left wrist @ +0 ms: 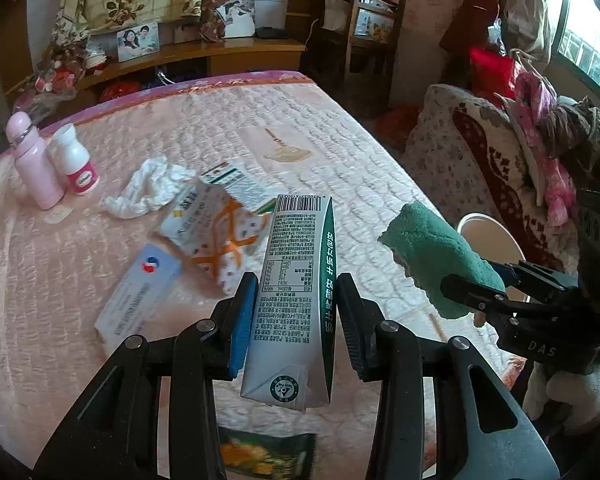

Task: Collect trash
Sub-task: 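Carry the towel and milk carton with both tools over the bucket, then open both tools to drop the towel and carton into the bucket, then move both open tools back toward the mattress trash, then grasp the green snack bag with right tool while left grasps white sponge, then carry the snack bag and sponge with both tools to the bucket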

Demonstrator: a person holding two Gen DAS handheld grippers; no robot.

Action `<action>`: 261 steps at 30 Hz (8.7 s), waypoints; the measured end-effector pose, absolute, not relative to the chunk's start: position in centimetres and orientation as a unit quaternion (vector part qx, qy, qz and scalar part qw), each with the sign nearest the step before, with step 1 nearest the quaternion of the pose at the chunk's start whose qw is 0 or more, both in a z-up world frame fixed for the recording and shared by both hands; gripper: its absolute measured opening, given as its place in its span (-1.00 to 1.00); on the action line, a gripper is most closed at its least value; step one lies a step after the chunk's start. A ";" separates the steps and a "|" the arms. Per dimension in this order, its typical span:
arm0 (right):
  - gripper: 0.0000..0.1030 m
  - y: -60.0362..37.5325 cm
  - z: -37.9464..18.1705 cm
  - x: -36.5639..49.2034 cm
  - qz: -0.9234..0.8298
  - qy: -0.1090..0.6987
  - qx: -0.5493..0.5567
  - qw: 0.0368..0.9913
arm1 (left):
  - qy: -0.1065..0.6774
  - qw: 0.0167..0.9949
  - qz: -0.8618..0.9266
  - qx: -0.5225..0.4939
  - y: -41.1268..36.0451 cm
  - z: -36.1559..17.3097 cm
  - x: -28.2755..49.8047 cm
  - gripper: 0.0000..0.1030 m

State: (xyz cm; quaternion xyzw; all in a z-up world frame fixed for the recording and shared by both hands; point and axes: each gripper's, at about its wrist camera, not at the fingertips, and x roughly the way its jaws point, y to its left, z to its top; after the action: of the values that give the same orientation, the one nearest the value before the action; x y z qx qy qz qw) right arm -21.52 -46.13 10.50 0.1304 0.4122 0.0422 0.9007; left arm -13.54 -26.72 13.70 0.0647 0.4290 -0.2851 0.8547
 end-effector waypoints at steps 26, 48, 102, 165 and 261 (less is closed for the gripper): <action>-0.04 -56.3 10.5 -27.3 -0.043 0.393 0.175 0.902 | 0.425 0.832 -0.344 0.094 -38.5 13.8 -17.6 -0.27; -0.04 -65.9 8.4 -32.1 -0.143 0.396 0.196 0.885 | 0.439 0.791 -0.408 0.120 -51.5 11.7 -19.9 -0.27; 0.48 -71.4 4.0 -33.5 -0.211 0.416 0.241 0.851 | 0.457 0.786 -0.405 0.094 -56.1 9.1 -19.9 0.22; 0.49 -44.5 8.0 -22.3 -0.006 0.451 0.088 0.888 | 0.458 0.867 -0.188 0.064 -19.7 10.1 -12.1 0.22; -0.34 -40.1 7.5 -19.5 0.035 0.462 0.094 0.881 | 0.449 0.865 -0.223 0.020 -19.6 9.8 -14.8 -0.44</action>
State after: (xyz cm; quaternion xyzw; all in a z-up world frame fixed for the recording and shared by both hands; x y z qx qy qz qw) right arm -19.47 -40.11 7.50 0.0937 0.4624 0.0348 0.8810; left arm -14.81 -19.63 9.77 0.0204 0.4487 -0.2235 0.8651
